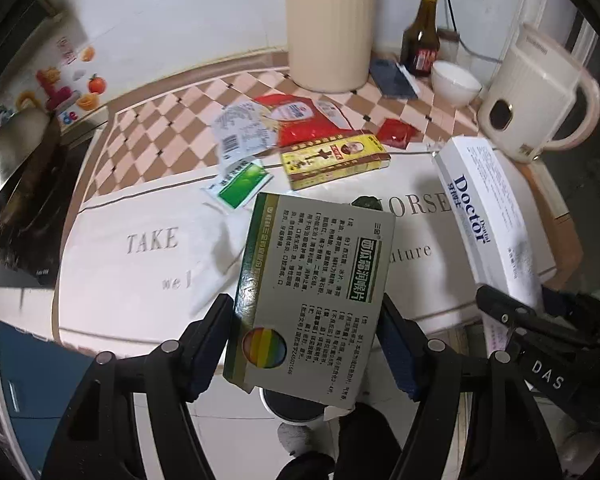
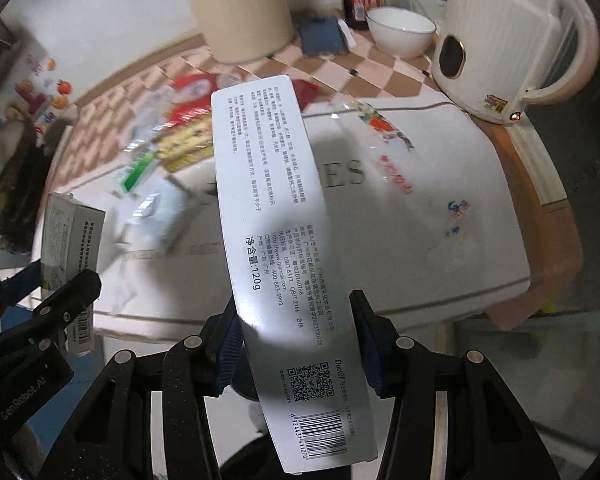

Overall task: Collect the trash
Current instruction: 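Carry both boxes down over the grey bin and open both tools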

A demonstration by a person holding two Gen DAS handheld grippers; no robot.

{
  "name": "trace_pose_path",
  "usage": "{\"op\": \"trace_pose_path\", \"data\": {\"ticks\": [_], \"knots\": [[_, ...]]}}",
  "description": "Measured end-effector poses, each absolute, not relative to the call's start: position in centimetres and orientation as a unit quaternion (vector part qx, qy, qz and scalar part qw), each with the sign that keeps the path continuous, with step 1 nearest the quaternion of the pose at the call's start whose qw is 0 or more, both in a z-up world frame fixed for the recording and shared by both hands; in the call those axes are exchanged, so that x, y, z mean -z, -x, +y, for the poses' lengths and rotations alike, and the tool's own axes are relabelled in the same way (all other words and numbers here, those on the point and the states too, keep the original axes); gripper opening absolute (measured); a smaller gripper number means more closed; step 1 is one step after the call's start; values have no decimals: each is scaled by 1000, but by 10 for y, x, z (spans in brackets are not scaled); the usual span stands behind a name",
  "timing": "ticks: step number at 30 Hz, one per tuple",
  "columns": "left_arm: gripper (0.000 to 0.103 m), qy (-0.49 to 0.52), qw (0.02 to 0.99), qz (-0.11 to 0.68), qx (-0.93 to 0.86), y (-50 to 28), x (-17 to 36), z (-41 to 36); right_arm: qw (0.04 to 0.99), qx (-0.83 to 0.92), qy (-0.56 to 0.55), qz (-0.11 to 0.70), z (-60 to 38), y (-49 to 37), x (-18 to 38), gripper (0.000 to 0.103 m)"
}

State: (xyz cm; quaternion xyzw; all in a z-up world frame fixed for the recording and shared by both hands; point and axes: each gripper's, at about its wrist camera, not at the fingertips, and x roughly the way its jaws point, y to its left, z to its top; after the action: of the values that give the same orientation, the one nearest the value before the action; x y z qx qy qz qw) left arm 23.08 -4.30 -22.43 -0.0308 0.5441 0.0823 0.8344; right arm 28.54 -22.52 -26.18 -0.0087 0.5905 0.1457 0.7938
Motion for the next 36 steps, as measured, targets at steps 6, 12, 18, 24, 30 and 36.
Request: {"op": "trace_pose_path", "data": {"ticks": [6, 12, 18, 24, 30, 36], "knots": [[68, 62, 833, 545, -72, -170, 230, -18, 802, -159, -17, 575, -210, -220, 246, 52], [68, 91, 790, 603, -67, -118, 288, 8, 782, -159, -27, 602, -207, -145, 277, 51], [68, 129, 711, 687, -75, -92, 415, 34, 721, -149, -23, 676, -200, -91, 371, 50], [68, 188, 640, 740, -83, -96, 573, 60, 656, -151, 3, 740, -185, -71, 511, 49], [68, 229, 588, 773, -64, -110, 721, 77, 610, -155, 8, 777, -166, -76, 668, 49], [69, 243, 554, 794, -60, -101, 809, 81, 555, -154, -12, 817, -148, -77, 801, 49]]}}
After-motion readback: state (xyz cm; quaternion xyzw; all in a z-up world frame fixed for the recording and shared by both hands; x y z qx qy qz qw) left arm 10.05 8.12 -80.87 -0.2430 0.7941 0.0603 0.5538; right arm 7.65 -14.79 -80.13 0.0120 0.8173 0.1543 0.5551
